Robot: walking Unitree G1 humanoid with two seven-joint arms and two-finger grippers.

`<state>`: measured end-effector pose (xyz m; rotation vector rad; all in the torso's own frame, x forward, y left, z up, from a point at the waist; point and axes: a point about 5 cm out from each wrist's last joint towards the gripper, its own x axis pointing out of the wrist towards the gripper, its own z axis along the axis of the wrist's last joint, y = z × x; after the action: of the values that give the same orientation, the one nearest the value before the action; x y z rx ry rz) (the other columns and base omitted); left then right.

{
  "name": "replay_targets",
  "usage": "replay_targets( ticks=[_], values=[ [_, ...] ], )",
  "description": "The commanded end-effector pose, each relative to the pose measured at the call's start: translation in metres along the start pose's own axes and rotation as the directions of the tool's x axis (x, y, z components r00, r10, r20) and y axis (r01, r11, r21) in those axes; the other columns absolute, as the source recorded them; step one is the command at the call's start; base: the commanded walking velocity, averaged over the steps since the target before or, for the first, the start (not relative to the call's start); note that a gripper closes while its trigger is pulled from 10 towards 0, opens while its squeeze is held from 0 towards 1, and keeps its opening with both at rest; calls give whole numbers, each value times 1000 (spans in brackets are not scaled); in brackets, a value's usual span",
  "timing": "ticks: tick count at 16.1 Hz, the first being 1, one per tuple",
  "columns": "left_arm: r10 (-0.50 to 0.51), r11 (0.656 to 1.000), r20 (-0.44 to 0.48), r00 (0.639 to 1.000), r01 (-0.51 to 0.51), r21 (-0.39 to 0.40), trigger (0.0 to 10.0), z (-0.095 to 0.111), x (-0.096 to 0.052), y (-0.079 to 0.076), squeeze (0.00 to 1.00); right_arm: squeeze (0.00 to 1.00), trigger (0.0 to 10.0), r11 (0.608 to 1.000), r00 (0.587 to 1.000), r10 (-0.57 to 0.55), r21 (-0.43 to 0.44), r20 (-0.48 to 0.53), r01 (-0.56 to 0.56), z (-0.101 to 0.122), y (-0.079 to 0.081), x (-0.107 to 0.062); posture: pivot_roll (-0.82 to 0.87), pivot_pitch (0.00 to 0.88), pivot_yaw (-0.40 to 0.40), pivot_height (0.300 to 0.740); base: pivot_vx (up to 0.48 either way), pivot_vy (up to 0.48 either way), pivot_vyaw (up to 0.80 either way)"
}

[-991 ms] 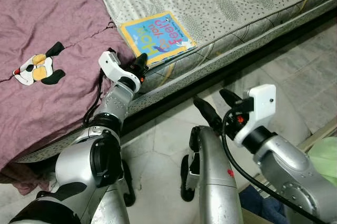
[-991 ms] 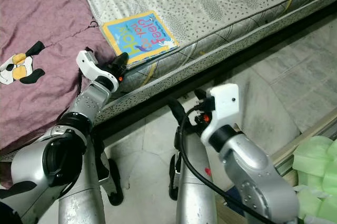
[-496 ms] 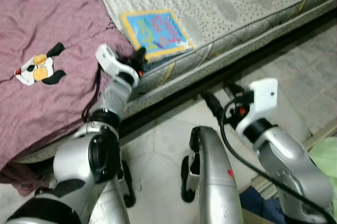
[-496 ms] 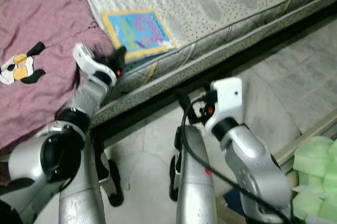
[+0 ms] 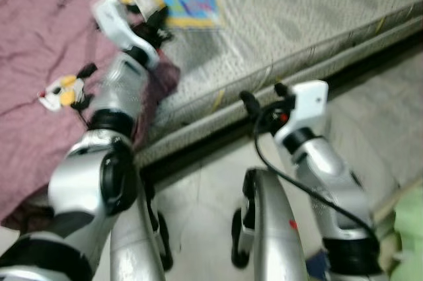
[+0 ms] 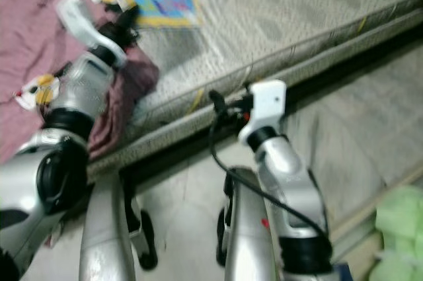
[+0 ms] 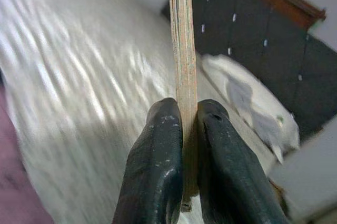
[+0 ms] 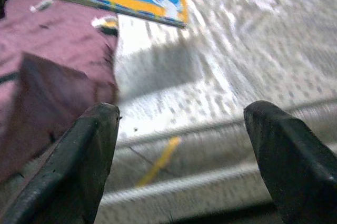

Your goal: Clean up the room

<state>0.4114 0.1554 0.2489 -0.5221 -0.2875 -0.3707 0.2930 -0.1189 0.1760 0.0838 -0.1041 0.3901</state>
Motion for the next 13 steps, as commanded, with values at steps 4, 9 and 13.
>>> replay_targets(
  ticks=[4, 9, 13],
  values=[
    [80, 957, 132, 988, -113, 268, 0, 14, -61, 23, 0, 0, 10000, 1000, 1000, 17, -5, 18, -17, -13, 4, 10, 96, 25, -42, 529, 0, 0, 0],
    [136, 870, 182, 974, -205, 449, 0, 2, -132, -6, 0, 0, 10000, 1000, 1000, 10, -14, 26, -9, -20, 0, 14, 128, 24, -70, 529, 0, 0, 0],
    [208, 821, 117, 971, -239, 519, 0, -13, -153, -19, 0, 0, 10000, 995, 998, -43, 92, 45, 39, -22, -3, 12, 108, 44, -64, 529, 0, 0, 0]
  ],
)
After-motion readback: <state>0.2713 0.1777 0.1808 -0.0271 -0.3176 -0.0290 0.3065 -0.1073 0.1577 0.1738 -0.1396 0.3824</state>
